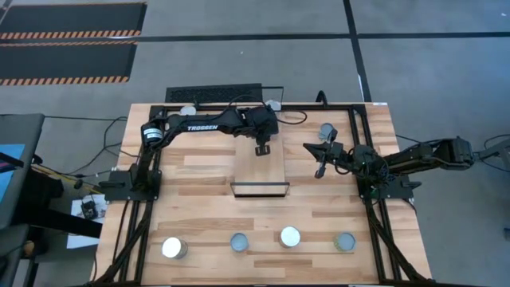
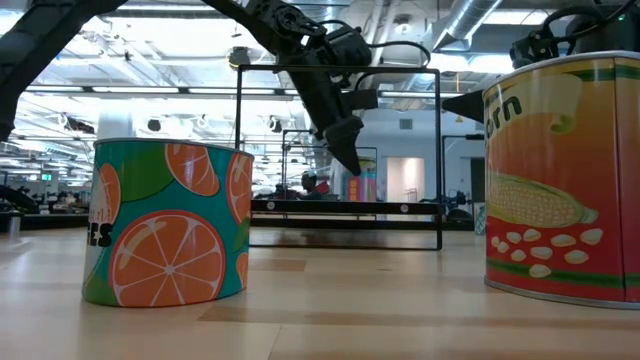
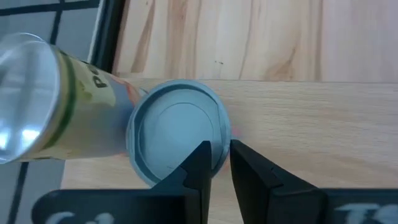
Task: Pick and place cans onto a shelf
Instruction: Put the small canned corn on the shelf
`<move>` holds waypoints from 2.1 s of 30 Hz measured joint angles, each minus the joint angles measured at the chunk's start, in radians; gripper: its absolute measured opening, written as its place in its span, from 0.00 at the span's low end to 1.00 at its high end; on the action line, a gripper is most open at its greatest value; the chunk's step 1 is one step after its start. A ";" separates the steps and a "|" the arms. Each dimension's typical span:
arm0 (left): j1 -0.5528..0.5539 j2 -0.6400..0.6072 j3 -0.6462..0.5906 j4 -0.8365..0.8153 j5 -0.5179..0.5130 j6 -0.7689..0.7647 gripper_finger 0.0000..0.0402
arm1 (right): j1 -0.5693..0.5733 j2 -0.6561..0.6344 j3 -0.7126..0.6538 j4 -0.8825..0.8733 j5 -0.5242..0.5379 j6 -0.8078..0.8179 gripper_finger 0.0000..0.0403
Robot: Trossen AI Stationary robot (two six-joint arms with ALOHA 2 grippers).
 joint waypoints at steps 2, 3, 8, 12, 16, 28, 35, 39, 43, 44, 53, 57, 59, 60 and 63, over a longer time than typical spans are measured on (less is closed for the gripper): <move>0.001 0.000 0.000 0.010 -0.003 0.002 0.12 | 0.000 0.000 0.000 0.000 0.000 0.000 0.03; 0.001 0.000 0.000 0.018 -0.004 0.002 0.13 | 0.000 0.000 0.000 0.000 0.000 0.000 0.03; 0.001 0.000 0.000 0.055 0.012 0.007 0.13 | 0.000 0.000 0.000 0.000 0.000 0.000 0.03; 0.001 0.000 0.000 0.060 0.019 0.007 0.13 | 0.000 0.000 0.000 0.000 0.000 0.000 0.03; 0.001 0.000 0.000 0.054 0.018 0.017 0.13 | 0.000 0.000 0.000 0.000 0.000 0.000 0.03; 0.041 -0.078 -0.002 -0.059 -0.086 -0.027 0.01 | 0.000 0.000 0.000 -0.001 0.000 0.000 0.03; 0.094 -0.064 -0.053 0.036 -0.078 -0.077 0.00 | 0.000 0.000 0.001 -0.003 0.000 0.002 0.03; 0.098 -0.065 -0.060 0.028 -0.063 -0.076 0.00 | 0.000 0.000 0.001 -0.004 0.000 0.003 0.03; 0.098 -0.065 -0.060 0.039 -0.014 -0.077 0.00 | 0.000 0.000 0.001 -0.004 0.000 0.003 0.03; 0.098 -0.065 -0.060 0.037 -0.011 -0.078 0.00 | 0.000 0.000 0.001 -0.004 0.000 0.003 0.03; 0.100 -0.065 -0.060 0.039 -0.056 -0.081 0.00 | 0.000 0.000 0.001 -0.004 0.000 0.003 0.03; 0.102 -0.065 -0.060 0.065 -0.059 -0.081 0.00 | 0.000 0.000 0.001 -0.004 0.000 0.003 0.03; 0.102 -0.065 -0.060 0.077 -0.052 -0.080 0.00 | 0.000 0.000 0.001 -0.004 0.000 0.003 0.03; 0.102 -0.065 -0.060 0.078 -0.043 -0.081 0.00 | 0.000 0.000 0.000 -0.004 0.000 0.003 0.03; 0.103 -0.060 -0.059 0.075 -0.026 -0.081 0.00 | 0.000 0.000 0.001 -0.004 0.000 0.003 0.03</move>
